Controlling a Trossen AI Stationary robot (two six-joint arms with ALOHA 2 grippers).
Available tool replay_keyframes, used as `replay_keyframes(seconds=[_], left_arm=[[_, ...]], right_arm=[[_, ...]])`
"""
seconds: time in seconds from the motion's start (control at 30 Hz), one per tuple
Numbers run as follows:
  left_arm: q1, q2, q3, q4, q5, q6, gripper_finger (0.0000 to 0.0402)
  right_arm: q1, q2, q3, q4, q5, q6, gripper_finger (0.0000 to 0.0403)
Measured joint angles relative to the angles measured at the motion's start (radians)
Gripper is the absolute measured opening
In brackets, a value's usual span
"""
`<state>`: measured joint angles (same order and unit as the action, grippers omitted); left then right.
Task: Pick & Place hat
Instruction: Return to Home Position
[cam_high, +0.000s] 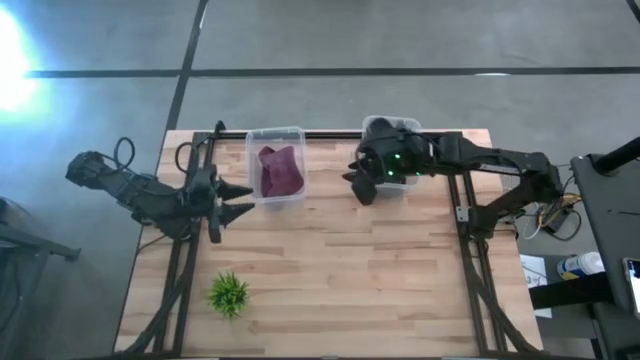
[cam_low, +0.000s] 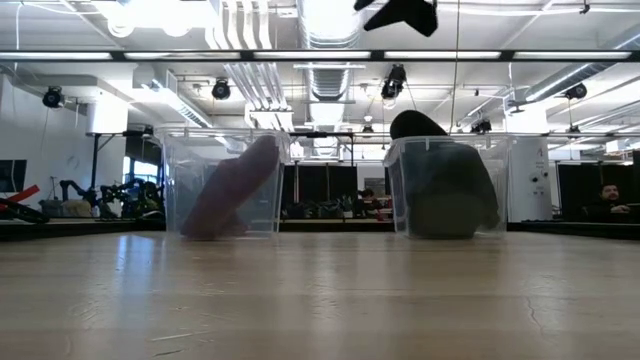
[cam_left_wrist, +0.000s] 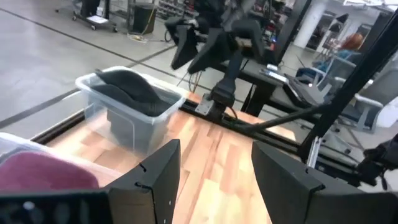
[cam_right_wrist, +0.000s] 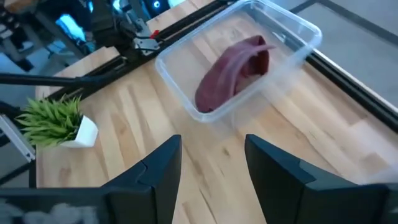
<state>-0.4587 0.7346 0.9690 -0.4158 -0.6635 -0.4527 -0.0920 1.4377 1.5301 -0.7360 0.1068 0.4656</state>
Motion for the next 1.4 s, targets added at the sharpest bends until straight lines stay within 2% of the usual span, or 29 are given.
replay_keyframes(seconds=[0.13, 0.37, 0.47, 0.57, 0.63, 0.7, 0.77, 0.87, 1.1, 1.23, 1.4], left_arm=[[0.012, -0.056, -0.092, 0.05, 0.019, 0.023, 0.0193], [0.065, -0.159, -0.259, 0.206, 0.108, 0.022, 0.0193], [0.101, -0.203, -0.314, 0.207, 0.109, -0.013, 0.0193], [0.122, -0.248, -0.357, 0.196, 0.008, -0.098, 0.0193], [0.124, -0.276, -0.376, 0.188, -0.07, -0.173, 0.0193], [0.124, -0.303, -0.391, 0.188, -0.075, -0.282, 0.0193], [0.124, -0.318, -0.402, 0.198, -0.066, -0.292, 0.0193], [0.124, -0.332, -0.413, 0.226, -0.014, -0.248, 0.0193], [0.124, -0.336, -0.429, 0.332, 0.21, -0.109, 0.0193], [0.124, -0.343, -0.485, 0.468, 0.327, -0.019, 0.0193], [0.124, -0.368, -0.598, 0.54, 0.378, -0.01, 0.0193]], right_arm=[[0.074, -0.09, -0.149, 0.058, 0.107, 0.09, 0.0169], [0.292, -0.276, -0.45, 0.089, 0.447, 0.347, 0.016], [0.362, -0.349, -0.559, 0.083, 0.499, 0.379, 0.0157], [0.379, -0.418, -0.631, 0.072, 0.452, 0.381, 0.0158], [0.381, -0.465, -0.658, 0.078, 0.396, 0.467, 0.0157], [0.384, -0.505, -0.676, 0.109, 0.386, 0.476, 0.0156], [0.383, -0.534, -0.685, 0.17, 0.389, 0.407, 0.0155], [0.382, -0.558, -0.685, 0.245, 0.376, 0.288, 0.0155], [0.348, -0.604, -0.711, 0.446, 0.123, 0.043, 0.0155], [0.3, -0.653, -0.827, 0.603, 0.045, 0.024, 0.0155], [0.259, -0.739, -1.052, 0.889, -0.077, 0.044, 0.0155]])
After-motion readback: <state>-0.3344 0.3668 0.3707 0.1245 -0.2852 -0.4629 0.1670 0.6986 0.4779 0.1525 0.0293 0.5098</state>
